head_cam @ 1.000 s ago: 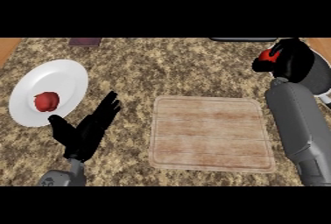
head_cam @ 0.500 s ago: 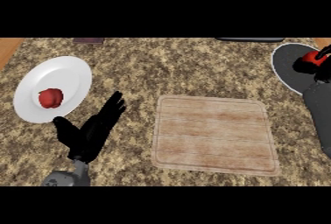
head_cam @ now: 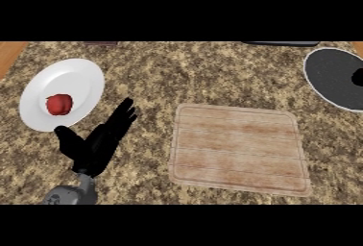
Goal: Pick the tomato from the cutting board and place it in the pan
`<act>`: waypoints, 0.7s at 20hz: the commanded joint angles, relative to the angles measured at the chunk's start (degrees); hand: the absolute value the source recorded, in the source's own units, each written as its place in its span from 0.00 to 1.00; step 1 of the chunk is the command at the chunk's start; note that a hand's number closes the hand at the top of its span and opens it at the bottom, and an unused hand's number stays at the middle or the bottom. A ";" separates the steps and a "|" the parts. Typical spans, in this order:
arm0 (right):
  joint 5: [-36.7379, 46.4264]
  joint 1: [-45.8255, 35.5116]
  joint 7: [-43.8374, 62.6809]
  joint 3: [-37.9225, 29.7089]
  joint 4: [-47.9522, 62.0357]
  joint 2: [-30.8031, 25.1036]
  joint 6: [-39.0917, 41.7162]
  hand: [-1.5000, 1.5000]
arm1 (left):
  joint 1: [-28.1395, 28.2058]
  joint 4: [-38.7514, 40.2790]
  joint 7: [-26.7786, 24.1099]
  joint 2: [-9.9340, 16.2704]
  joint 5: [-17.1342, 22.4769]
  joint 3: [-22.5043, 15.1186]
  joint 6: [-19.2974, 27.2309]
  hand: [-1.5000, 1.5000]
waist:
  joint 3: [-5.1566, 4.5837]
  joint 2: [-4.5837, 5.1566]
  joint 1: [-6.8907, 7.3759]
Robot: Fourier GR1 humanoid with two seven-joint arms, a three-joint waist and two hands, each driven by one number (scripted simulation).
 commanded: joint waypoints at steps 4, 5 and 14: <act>0.40 -0.61 5.28 -1.01 11.29 -4.73 10.50 0.00 | -1.80 -1.77 2.51 -0.72 -0.01 -0.80 0.63 0.50 | 0.06 0.45 1.47; -0.17 0.12 4.58 -1.45 11.78 -4.73 11.46 0.00 | -1.64 0.20 0.25 -0.64 -0.65 -0.39 0.30 0.50 | 0.08 0.77 1.31; -13.41 -1.23 -11.83 -12.41 3.88 -1.93 11.36 0.00 | -1.00 1.59 -1.38 0.02 0.34 1.31 -0.80 0.50 | 0.42 0.27 0.56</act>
